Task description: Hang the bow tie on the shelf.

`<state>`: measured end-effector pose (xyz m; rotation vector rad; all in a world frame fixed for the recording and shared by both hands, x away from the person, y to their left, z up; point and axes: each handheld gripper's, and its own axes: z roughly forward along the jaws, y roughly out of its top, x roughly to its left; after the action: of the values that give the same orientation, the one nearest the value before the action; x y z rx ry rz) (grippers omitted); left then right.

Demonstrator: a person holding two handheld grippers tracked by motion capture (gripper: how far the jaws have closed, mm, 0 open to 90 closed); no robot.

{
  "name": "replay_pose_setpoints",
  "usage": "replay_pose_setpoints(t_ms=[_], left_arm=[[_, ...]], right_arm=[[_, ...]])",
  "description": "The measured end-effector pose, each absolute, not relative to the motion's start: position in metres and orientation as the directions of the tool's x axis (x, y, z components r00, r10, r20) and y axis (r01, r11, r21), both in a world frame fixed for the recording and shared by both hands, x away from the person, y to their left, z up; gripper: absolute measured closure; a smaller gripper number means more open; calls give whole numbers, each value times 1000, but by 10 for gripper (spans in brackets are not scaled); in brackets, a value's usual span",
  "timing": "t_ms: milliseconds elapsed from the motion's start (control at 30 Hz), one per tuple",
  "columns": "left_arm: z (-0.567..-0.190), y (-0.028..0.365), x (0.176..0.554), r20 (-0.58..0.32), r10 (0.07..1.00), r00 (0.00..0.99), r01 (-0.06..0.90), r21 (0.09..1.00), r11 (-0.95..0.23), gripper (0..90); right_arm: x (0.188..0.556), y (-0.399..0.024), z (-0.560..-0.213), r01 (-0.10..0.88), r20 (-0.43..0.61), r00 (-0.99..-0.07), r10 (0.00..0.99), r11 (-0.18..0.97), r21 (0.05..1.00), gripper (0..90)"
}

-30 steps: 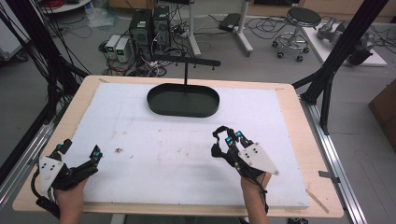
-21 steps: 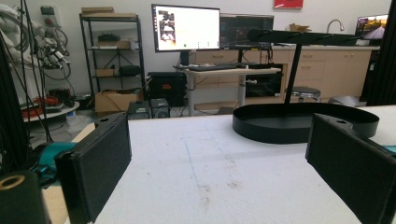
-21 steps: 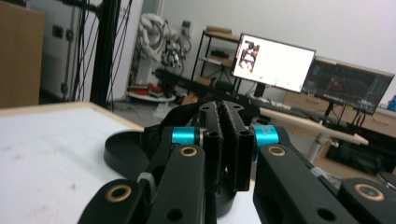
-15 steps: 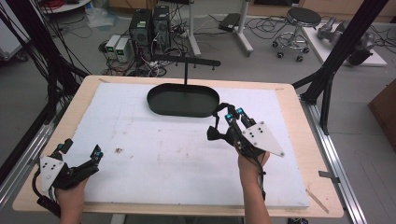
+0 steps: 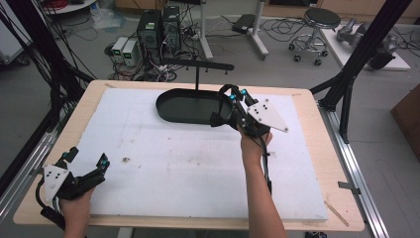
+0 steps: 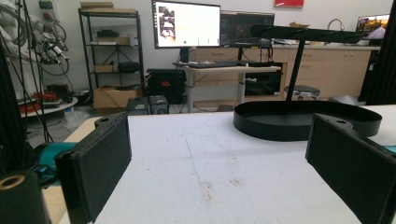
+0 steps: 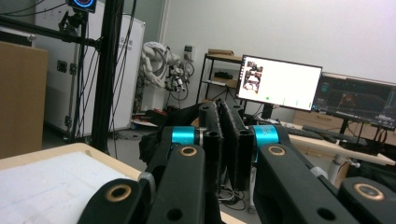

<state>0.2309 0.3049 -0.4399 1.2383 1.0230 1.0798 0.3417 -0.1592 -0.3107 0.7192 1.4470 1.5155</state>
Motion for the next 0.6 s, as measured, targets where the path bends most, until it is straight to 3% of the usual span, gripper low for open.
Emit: replay_pose_setpoints(t_ms=[600], left_arm=[[-442, 304, 233, -39, 975, 219, -56, 997, 52, 74]], right_arm=[[425, -153, -307, -191, -78, -402, 912, -1, 981, 864]])
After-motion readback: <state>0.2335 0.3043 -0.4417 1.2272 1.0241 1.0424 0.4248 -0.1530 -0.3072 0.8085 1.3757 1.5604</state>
